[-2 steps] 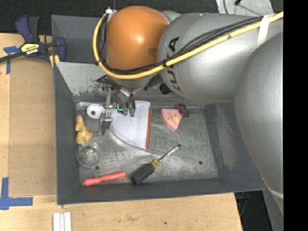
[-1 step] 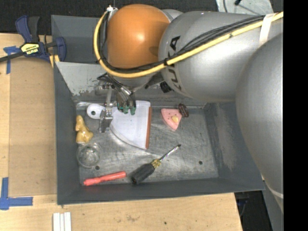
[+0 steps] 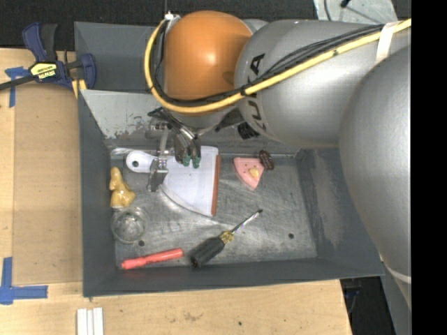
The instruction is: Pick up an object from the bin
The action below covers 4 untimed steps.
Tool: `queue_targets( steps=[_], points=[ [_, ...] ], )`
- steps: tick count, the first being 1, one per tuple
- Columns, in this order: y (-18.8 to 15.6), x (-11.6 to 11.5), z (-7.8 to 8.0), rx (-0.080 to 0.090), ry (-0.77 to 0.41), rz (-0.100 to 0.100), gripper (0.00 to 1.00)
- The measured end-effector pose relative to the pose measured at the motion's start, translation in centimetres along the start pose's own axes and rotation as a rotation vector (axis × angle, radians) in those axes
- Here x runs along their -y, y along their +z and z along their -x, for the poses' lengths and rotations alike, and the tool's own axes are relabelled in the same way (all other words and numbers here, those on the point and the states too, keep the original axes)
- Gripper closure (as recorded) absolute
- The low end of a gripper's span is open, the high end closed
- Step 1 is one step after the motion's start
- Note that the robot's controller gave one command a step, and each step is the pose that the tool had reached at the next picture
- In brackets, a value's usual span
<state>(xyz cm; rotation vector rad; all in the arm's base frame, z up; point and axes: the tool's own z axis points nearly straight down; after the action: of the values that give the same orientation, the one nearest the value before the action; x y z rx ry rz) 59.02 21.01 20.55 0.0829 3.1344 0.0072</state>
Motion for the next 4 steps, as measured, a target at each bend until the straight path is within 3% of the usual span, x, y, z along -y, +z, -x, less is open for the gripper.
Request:
queue_targets(
  steps=[1,2,3,4],
  points=[
    [3.3,-0.2,0.1,-0.002,0.045,-0.007,0.0],
    [8.7,0.0,0.4,0.002,-0.099,-0.001,0.0],
    [12.6,-0.9,2.4,-0.002,-0.24,-0.004,0.0],
    [13.1,-1.9,3.4,-0.001,-0.129,-0.002,0.0]
  ],
)
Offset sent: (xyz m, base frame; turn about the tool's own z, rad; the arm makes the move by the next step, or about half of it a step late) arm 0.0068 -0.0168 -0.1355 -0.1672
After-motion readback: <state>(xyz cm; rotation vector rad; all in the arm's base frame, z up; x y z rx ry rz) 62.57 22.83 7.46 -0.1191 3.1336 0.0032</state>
